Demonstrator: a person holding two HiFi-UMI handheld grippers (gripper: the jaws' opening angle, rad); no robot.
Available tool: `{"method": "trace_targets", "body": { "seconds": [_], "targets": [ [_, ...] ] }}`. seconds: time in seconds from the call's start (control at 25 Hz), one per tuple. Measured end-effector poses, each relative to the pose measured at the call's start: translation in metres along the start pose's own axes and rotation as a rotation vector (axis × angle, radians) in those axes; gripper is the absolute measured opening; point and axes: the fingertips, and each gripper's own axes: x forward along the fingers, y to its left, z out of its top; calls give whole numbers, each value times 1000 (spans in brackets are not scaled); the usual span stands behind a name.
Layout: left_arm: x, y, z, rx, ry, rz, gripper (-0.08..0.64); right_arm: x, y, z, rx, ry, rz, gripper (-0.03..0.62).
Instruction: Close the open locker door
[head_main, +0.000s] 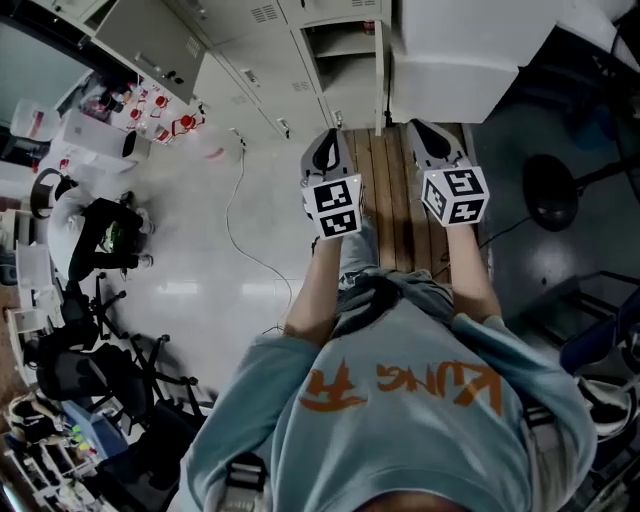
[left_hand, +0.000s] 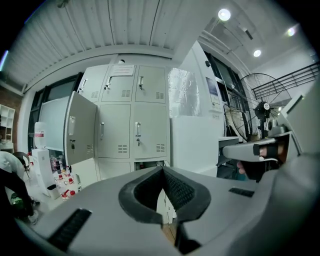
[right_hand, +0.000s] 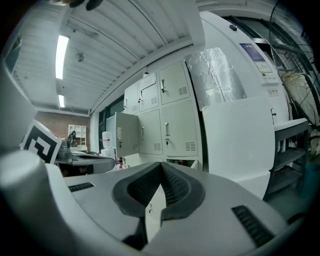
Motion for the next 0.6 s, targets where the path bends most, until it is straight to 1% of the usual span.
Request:
{"method": "trace_targets", "body": {
  "seconds": [0.16, 0.32, 0.52, 0.6],
  "targets": [
    [35, 7, -2, -2, 21, -23, 17, 31, -14, 1, 9, 13, -8, -2],
    [73, 27, -10, -38, 58, -5, 17, 65, -24, -7, 10, 55, -2, -2],
    [129, 61, -36, -54, 149, 13, 17, 120, -57, -21, 81, 95, -35, -2],
    [150, 73, -42, -54, 171, 13, 17, 145, -65, -25, 100, 107, -40, -2]
  ]
}}
